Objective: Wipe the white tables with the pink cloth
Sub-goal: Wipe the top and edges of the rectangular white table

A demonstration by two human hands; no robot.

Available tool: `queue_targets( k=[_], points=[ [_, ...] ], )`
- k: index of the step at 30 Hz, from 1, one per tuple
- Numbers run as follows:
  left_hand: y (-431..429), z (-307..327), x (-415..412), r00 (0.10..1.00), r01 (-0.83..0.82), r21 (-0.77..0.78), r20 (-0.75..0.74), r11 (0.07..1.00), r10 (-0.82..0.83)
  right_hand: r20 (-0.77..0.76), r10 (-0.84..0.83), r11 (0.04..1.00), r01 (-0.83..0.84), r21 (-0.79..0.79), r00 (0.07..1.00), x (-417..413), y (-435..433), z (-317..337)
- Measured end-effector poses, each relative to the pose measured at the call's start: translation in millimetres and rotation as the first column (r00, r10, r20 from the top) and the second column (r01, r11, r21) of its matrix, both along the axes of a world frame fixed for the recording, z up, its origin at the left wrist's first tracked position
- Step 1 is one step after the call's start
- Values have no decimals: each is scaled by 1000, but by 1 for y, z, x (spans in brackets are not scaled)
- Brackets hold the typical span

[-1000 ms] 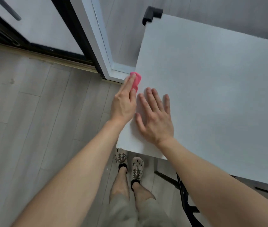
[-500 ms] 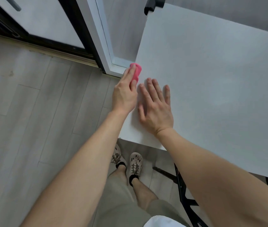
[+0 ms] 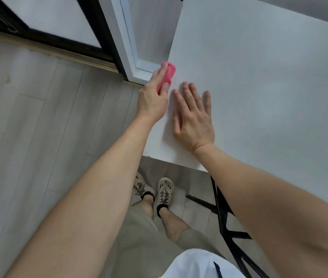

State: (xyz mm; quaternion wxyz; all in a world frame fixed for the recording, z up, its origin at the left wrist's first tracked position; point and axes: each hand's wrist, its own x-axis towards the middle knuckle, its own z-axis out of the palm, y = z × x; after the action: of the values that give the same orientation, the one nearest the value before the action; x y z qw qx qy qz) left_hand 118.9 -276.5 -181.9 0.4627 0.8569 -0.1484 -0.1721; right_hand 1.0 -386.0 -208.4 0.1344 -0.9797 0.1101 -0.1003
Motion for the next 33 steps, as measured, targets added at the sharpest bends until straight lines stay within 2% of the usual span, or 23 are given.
queue_targets(
  k=[2,7,9,13,17,19,25,29,33],
  points=[
    [10,2,-10,999,-24,-10,-24,1000,24,-3,6,1000,-6,4,1000,1,1,0],
    [105,3,-121,993,-20,-62,-114,998,12,-18,2,1000,-2,-1,1000,-1,1,2],
    [120,2,-141,990,-37,-55,-135,998,30,-24,7,1000,-7,-12,1000,0,2,1],
    [77,0,-81,997,31,-56,-70,998,-35,-25,9,1000,-10,-24,1000,1,2,-1],
    [15,-4,-6,999,15,-76,-37,997,-18,0,4,1000,-4,-8,1000,0,2,-2],
    [18,-5,-13,999,16,-55,-46,998,-18,-2,5,1000,-5,-8,1000,0,2,-2],
    [86,-12,-103,998,-17,-62,-60,998,14,-36,1,1000,-1,7,999,-1,2,0],
    [79,-11,-88,997,20,-23,-67,1000,-22,-68,8,1000,-7,24,998,0,2,2],
    [38,-11,-34,998,50,-23,-21,998,-51,-69,20,999,-17,44,997,-3,2,2]
  ],
)
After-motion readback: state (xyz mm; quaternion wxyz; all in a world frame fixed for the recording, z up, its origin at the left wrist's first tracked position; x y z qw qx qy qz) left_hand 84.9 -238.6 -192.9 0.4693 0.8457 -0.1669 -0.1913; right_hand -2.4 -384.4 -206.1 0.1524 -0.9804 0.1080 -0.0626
